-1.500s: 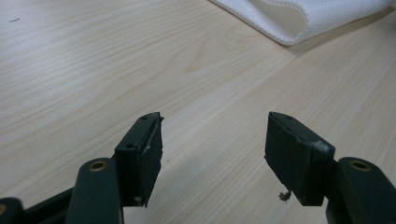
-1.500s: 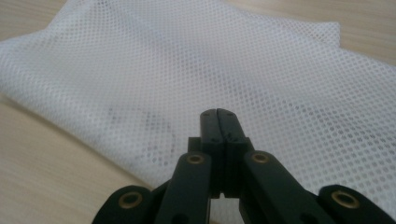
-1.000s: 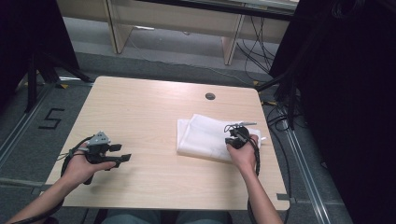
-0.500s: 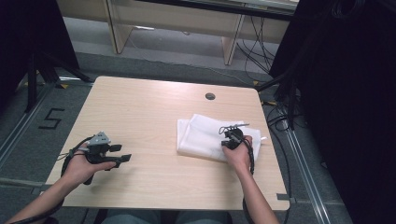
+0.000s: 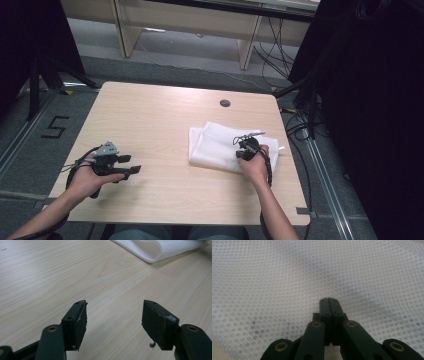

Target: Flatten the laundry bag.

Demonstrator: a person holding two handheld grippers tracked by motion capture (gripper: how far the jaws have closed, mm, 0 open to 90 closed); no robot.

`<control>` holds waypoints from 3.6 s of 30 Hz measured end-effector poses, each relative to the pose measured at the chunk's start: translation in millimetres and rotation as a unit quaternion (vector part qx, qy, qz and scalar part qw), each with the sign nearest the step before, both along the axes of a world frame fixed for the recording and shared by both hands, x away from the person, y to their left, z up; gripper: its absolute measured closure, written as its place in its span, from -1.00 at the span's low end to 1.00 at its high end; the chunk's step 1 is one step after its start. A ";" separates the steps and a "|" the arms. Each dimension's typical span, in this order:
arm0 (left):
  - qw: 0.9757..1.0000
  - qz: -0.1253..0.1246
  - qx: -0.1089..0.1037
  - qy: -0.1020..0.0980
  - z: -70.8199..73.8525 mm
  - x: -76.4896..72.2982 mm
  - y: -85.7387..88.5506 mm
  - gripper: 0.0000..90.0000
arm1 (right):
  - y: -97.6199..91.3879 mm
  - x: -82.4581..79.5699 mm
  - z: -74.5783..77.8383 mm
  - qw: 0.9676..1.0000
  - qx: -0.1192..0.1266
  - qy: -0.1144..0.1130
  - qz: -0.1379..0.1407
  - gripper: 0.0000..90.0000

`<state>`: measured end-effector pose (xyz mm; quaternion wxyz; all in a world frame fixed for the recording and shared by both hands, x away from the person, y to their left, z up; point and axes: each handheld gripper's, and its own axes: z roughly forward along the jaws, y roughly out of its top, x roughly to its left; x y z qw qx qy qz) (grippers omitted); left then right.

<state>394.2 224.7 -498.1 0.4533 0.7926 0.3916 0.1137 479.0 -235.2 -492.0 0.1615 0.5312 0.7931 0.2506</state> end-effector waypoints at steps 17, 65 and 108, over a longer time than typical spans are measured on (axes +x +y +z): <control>1.000 0.003 -0.001 -0.002 -0.5 -0.3 -0.5 -0.19 | 17.4 -1.1 -1.2 0.999 0.005 -0.002 0.035 1.00; 0.999 -0.009 0.023 0.027 27.6 89.3 -97.4 0.04 | 46.5 -7.6 21.2 0.996 0.054 -0.010 0.074 0.92; 0.979 -0.028 0.169 0.112 7.0 55.8 -56.1 0.69 | 49.5 -4.5 3.8 0.998 -0.002 0.023 0.049 1.00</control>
